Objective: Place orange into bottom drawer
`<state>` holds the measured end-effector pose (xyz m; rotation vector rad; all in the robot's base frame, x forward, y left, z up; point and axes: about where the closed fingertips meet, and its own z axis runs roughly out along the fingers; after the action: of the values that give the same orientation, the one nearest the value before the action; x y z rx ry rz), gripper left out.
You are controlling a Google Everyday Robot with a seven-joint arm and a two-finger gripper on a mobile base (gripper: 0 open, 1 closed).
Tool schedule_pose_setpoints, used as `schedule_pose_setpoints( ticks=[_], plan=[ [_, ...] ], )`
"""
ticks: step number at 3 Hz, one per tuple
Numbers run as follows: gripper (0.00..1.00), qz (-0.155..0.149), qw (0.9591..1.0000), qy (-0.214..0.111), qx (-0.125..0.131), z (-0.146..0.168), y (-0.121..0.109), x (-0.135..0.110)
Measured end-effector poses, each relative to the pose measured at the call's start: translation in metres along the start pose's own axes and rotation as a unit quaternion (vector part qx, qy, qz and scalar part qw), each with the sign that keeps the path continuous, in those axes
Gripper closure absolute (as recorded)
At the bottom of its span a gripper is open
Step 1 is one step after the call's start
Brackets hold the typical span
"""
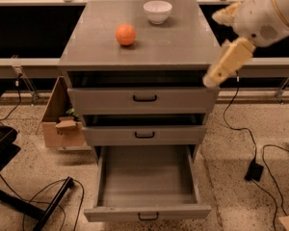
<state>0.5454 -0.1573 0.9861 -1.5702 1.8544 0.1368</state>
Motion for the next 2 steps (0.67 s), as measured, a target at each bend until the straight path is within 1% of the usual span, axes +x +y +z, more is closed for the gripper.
schedule_pose_setpoints(
  ticks=[1, 2],
  plan=[
    [0.00, 0.018, 0.9887, -0.148, 0.015, 0.038, -0.063, -0.068],
    [0.00, 0.049, 0.9669, -0.249, 0.025, 0.070, -0.109, -0.141]
  ],
)
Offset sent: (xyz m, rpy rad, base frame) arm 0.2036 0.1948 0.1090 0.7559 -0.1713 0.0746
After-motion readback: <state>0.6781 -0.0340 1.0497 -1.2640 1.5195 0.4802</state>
